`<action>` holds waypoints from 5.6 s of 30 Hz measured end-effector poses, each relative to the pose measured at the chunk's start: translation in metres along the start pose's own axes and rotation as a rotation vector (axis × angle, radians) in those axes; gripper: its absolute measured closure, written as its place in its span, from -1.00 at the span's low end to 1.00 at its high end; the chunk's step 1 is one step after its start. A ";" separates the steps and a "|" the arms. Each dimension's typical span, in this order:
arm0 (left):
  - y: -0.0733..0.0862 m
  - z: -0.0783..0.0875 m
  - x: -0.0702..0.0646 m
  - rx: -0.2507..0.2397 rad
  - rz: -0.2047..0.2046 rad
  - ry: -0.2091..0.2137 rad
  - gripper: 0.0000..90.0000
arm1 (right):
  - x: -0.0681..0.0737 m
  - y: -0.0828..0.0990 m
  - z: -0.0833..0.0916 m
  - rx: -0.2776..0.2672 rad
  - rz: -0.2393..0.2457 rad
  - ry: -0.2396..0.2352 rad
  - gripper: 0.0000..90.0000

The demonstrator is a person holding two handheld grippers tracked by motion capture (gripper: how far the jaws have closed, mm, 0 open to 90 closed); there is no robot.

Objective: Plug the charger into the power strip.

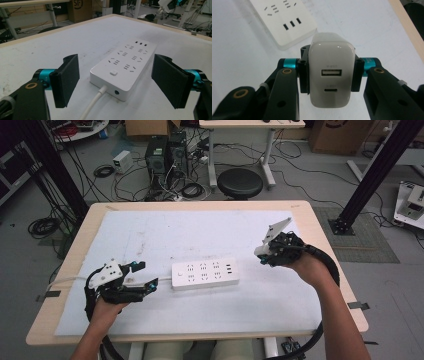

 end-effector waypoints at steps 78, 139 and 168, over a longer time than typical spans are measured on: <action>0.021 0.026 0.016 -0.023 0.032 -0.032 -0.50 | 0.039 -0.065 -0.123 0.135 0.252 -0.332 0.40; 0.023 0.023 0.019 -0.046 0.063 -0.045 -0.50 | 0.032 -0.079 -0.119 0.056 0.092 -0.321 -0.42; 0.014 0.027 0.027 -0.104 0.082 -0.089 -0.50 | 0.018 0.025 -0.018 -0.283 -0.347 0.098 -0.53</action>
Point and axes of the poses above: each handheld gripper's, and its own axes: z roughly backward along the jaws, y roughly out of its underside, x roughly to its left, the point moved 5 cm from there along -z, roughly forward along the jaws, and after that the axes turned 9 degrees about -x, right-handed, at the moved point
